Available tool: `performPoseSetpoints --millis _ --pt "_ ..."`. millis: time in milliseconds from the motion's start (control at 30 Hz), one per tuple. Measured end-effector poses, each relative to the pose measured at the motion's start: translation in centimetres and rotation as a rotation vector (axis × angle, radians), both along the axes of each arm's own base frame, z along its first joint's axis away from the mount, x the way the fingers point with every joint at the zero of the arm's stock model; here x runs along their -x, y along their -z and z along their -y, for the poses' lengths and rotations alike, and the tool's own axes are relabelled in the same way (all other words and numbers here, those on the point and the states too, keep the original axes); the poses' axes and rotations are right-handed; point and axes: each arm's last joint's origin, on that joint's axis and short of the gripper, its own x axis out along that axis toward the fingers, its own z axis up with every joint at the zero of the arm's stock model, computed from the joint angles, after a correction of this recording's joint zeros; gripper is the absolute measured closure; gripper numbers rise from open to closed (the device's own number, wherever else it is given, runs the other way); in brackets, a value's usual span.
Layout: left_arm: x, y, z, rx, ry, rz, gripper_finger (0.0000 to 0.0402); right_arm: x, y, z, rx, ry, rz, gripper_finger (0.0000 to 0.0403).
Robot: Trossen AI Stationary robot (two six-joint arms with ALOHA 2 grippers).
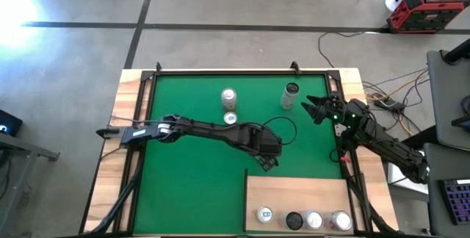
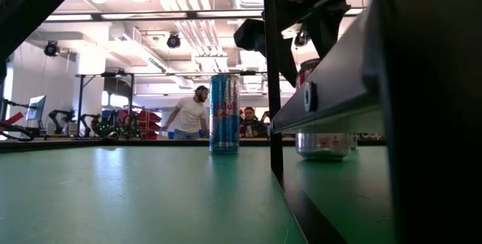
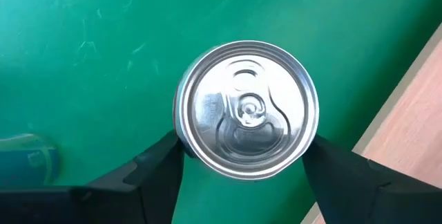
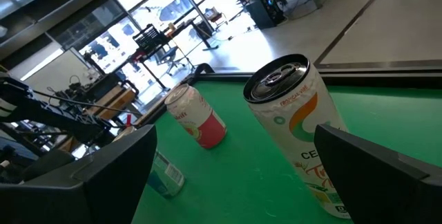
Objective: Place canned beverage on shelf
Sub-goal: Move the red-silver soda can near the shelf
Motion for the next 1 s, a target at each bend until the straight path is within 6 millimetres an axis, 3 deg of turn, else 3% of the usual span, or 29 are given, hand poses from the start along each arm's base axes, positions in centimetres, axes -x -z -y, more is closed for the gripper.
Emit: performPoseSetpoints --millis 1000 --pt "-0.6 -0.3 2.1 -0.044 0.061 0.103 0.0144 0.0 0.0 0.0 0.000 0.000 0.000 0.0019"
